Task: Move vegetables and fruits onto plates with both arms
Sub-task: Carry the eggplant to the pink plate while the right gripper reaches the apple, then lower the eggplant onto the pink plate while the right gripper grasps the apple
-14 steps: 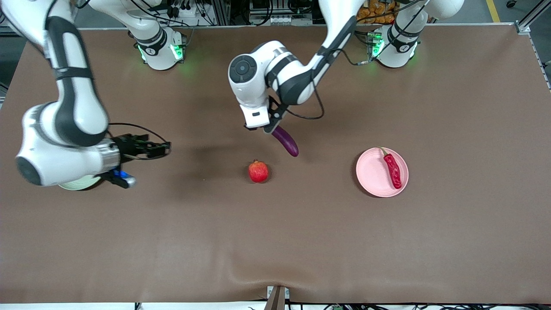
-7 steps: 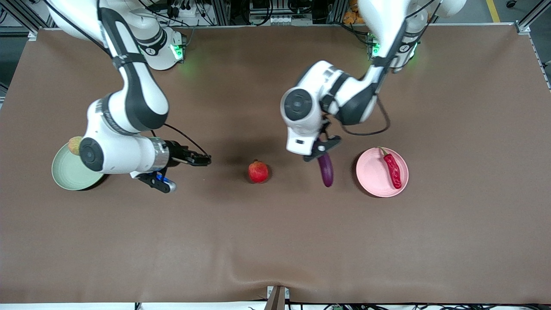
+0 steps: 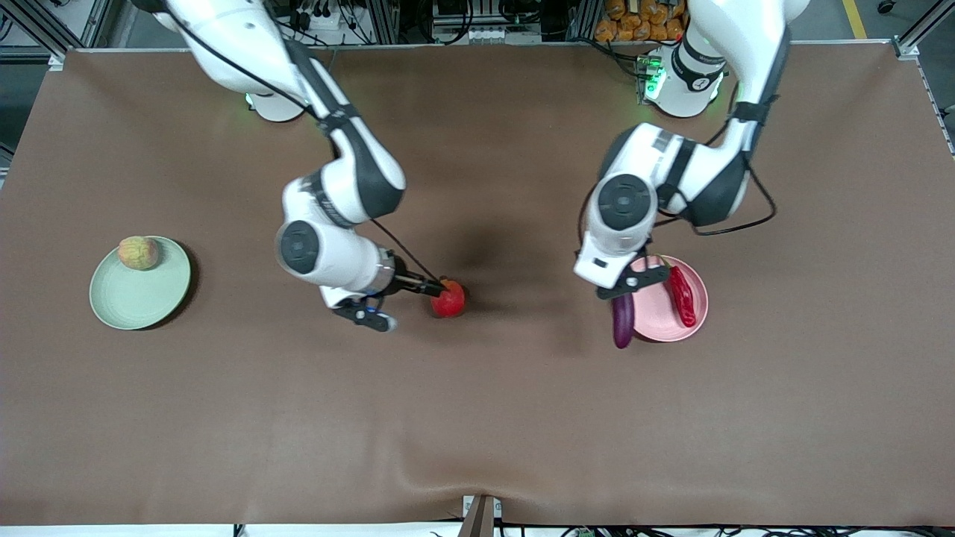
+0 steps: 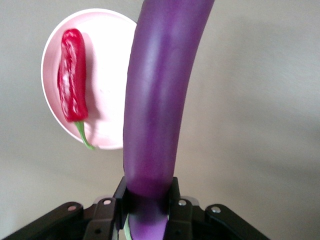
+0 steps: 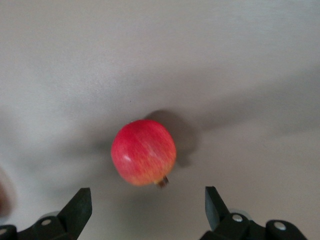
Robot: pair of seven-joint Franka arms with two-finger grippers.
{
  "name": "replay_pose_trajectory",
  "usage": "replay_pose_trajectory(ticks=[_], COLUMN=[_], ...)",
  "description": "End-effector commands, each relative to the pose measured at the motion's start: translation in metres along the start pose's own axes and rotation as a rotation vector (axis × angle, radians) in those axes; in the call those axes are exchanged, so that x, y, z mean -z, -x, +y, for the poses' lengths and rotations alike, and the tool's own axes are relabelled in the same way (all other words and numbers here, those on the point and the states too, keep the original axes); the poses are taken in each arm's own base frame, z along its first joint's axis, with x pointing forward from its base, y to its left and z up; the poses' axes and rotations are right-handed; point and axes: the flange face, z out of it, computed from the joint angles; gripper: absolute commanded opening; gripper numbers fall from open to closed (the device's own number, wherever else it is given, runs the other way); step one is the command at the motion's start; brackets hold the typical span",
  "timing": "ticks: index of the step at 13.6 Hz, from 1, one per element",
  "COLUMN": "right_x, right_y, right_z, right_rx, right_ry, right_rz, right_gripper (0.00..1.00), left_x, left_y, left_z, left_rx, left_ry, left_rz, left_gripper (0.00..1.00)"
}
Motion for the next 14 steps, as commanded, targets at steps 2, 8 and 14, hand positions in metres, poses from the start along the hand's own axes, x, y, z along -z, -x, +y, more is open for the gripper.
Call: replay_pose_trajectory(ticks=[2,8,14], right_x=[-0.039,-0.074,-0.106], right_y=[0.005,0.015,0.029], right_z=[-0.008,-0.023,-0.045], right_rx=[0.12,0.082,0.055], right_ry=[0.123,0.087,0.097], right_rz=[0.103,0.154,0.158], right_gripper=[1.0,1.0,1.0], left_x=[-0.04,-0.089,-0.109], left_y=[-0.01,-0.02,-0.02], left_z=[-0.033,-0.039,-0.039], left_rx=[-0.003,0.023,0.03], left_ry=[0.019,-0.025,-0.046], left_rz=[0.057,0.003,-0.021], left_gripper=[0.0,0.0,0.0])
